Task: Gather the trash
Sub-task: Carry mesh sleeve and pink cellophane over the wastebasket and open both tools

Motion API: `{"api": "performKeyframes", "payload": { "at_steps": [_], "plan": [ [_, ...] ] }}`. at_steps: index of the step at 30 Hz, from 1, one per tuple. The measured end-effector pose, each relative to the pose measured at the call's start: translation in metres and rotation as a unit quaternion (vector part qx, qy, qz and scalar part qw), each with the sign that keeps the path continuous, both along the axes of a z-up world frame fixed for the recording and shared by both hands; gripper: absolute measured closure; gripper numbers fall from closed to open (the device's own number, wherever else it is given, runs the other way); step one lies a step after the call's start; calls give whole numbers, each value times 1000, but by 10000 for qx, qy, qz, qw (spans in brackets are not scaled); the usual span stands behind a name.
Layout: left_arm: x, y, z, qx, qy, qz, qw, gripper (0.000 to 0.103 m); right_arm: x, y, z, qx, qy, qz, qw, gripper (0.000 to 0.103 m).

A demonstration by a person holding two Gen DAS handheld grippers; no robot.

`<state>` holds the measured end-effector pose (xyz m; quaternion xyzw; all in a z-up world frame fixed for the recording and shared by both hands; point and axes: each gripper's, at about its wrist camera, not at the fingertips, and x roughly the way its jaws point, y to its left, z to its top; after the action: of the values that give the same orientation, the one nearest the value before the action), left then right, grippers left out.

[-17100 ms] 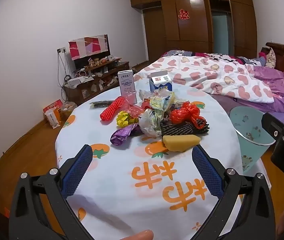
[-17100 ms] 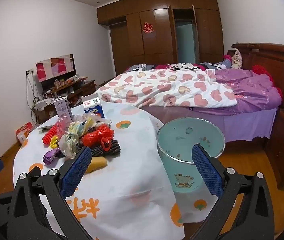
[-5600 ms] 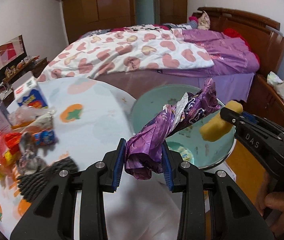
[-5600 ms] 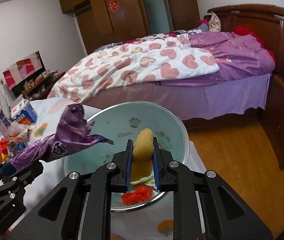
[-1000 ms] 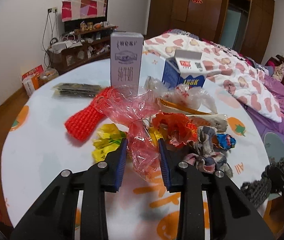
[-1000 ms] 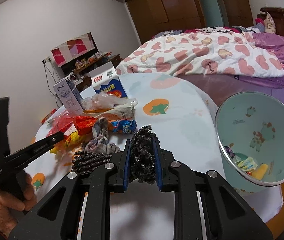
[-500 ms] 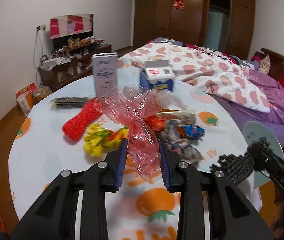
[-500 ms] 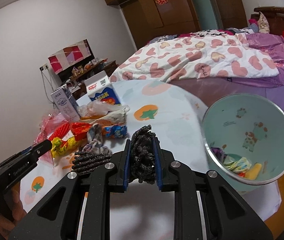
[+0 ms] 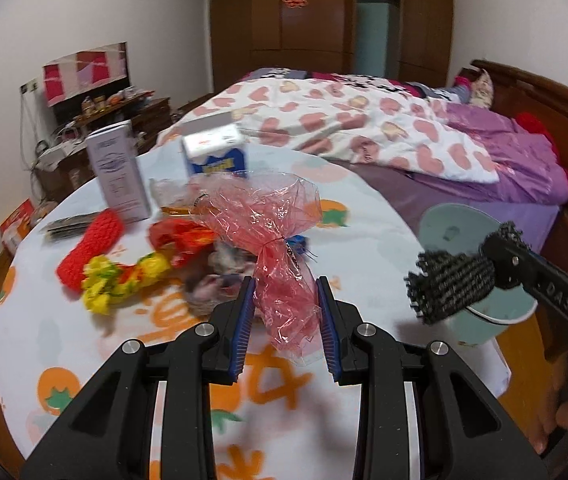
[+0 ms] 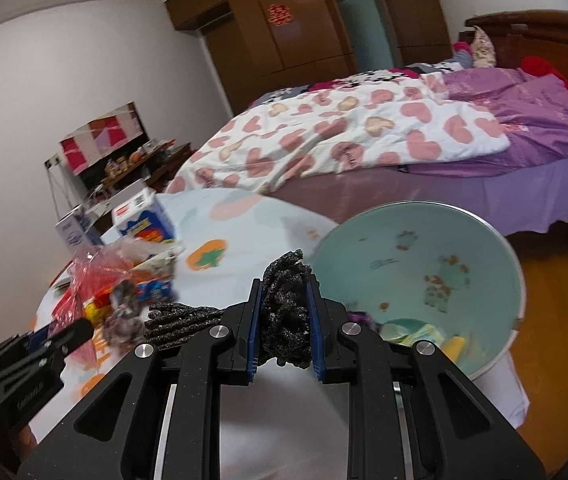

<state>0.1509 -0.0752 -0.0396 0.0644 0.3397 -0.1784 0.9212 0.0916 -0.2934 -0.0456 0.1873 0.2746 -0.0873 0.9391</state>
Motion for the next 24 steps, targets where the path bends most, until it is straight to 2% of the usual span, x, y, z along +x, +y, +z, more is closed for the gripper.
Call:
{"api": "performKeyframes", "payload": {
  "at_steps": [11,24],
  "plan": [
    [-11,-53,7,106,-98,-546,9984,72,-11,-40,-1,1,19,-378,9993,82],
    [-24,-120,9,159,-103,-1237,9921,72,-21,-91,-4,-279,156,-957,9949,82]
  ]
}}
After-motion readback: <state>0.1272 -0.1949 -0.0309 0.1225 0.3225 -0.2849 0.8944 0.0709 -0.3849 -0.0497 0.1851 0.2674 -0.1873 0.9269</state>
